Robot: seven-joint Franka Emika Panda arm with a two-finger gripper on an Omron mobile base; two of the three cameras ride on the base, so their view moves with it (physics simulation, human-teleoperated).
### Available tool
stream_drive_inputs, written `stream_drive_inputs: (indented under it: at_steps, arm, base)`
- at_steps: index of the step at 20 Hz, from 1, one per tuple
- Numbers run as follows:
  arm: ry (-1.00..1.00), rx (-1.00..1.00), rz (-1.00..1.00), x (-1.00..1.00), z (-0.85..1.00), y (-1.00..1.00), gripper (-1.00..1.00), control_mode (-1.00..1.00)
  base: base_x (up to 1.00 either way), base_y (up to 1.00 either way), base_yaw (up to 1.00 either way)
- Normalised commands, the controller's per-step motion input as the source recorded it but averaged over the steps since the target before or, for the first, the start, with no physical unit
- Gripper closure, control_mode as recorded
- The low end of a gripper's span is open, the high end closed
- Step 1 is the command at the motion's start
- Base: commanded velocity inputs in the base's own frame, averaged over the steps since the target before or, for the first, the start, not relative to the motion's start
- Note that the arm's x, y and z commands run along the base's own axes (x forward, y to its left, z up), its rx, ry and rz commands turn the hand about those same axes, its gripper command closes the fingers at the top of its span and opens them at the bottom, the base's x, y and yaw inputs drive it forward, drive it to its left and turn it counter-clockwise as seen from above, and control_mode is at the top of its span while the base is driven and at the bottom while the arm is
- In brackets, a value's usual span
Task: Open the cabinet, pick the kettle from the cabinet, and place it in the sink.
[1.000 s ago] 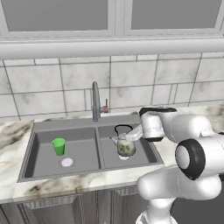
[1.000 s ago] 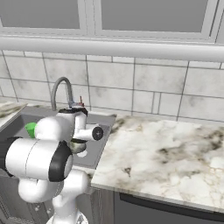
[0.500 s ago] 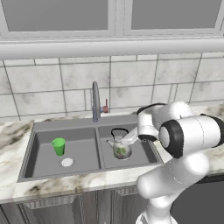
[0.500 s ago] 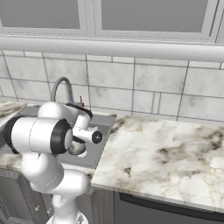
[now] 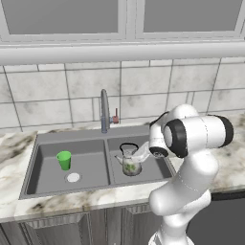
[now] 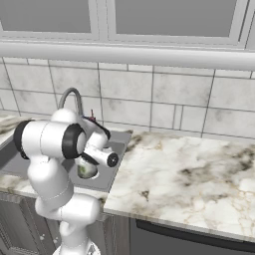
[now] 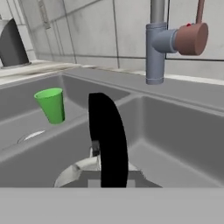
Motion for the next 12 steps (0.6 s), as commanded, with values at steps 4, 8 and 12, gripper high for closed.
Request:
stream_drive_inputs:
  at_steps: [4,8,12]
  arm:
    - [-0.03,0.0,0.07,0.2,-0.18,0.01,1.0,-1.0]
    - [-0.04,0.0,0.05,0.21,-0.16,0.05,1.0,-1.0]
    - [-0.09,0.0,0.06,0.1,-0.19,0.04,1.0,-1.0]
  base:
    - [0.0,0.0,0.0]
    - [0.0,0.0,0.0]
    - [0.0,0.0,0.0]
